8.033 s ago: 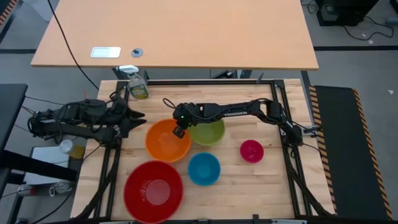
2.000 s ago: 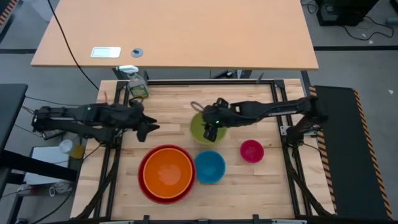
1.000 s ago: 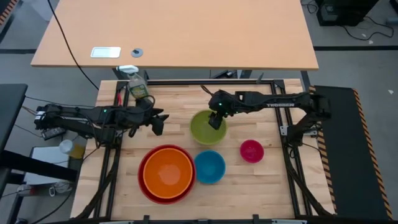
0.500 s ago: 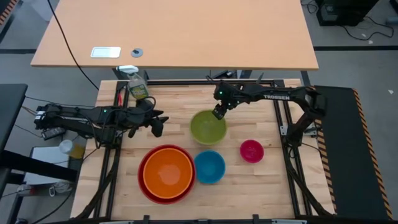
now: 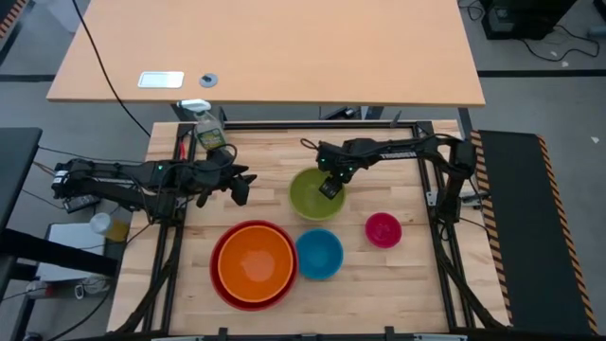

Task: Nest bowls inside each other
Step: Stack the light green bowl on top of the orange bowl

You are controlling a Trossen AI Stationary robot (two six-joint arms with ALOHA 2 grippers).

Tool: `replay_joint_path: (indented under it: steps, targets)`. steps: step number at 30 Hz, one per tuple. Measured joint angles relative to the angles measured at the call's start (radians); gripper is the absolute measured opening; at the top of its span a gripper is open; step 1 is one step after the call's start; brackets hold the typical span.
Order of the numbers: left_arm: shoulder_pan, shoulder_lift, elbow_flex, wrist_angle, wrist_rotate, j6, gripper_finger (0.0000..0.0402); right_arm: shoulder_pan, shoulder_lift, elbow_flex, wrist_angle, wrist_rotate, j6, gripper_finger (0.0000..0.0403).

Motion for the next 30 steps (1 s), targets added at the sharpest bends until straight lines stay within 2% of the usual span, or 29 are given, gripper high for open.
replay_joint_path:
  steps: [7, 14, 22, 26, 30]
  targets:
    - [-0.001, 0.0, 0.0, 0.022, 0.026, -0.003, 0.0208, 0.0, 0.015, 0.0, -0.013, 0.005, 0.02, 0.01]
    - [0.0, 0.0, 0.0, 0.027, 0.044, -0.002, 0.0208, -0.006, 0.013, 0.006, 0.035, -0.034, 0.037, 0.0021]
    - [0.0, -0.007, 0.0, 0.079, 0.045, -0.001, 0.0208, -0.007, -0.007, 0.011, 0.062, -0.008, 0.052, 0.0018]
    - [0.0, -0.033, 0.0, 0.085, 0.037, 0.0, 0.0208, -0.012, -0.014, 0.059, 0.063, 0.037, 0.025, 0.0019]
    - [0.0, -0.079, 0.0, 0.072, 0.033, 0.001, 0.0208, -0.01, -0.014, 0.137, 0.056, 0.03, -0.003, 0.0019]
